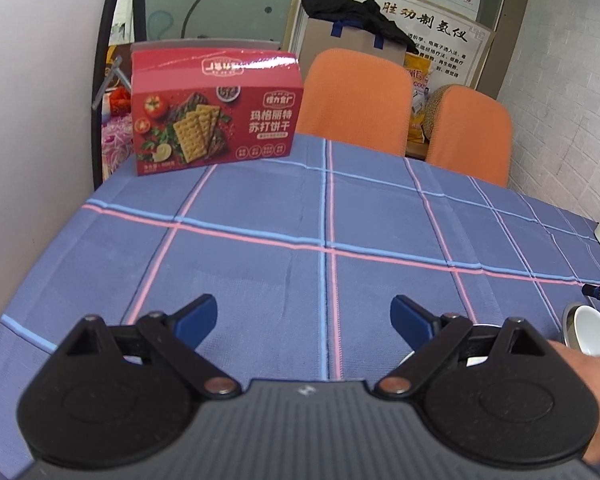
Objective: Organize plates and bowls
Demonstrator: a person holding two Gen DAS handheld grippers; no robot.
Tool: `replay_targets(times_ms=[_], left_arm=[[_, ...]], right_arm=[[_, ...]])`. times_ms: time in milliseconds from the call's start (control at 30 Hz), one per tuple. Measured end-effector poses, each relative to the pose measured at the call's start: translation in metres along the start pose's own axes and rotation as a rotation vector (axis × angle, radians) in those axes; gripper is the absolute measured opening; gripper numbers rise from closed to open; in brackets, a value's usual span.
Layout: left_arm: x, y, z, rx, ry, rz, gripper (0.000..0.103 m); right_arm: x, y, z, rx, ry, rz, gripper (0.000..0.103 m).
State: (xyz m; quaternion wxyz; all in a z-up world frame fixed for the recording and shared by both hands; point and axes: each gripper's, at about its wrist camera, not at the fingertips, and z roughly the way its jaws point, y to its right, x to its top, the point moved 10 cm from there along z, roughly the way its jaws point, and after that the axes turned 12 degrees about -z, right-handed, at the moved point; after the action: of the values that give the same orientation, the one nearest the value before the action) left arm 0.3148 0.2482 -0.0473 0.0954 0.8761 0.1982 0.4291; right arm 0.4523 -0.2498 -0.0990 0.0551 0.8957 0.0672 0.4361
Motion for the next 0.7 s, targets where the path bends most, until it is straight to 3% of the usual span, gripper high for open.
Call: replay_targets(times_ms=[700], left_arm=[[-0.011,0.013,0.006,-0.007,-0.026,0.017,0.092]], right_arm=[[0.0,0.0,0.0,0.0,-0.001,0.0,0.085]])
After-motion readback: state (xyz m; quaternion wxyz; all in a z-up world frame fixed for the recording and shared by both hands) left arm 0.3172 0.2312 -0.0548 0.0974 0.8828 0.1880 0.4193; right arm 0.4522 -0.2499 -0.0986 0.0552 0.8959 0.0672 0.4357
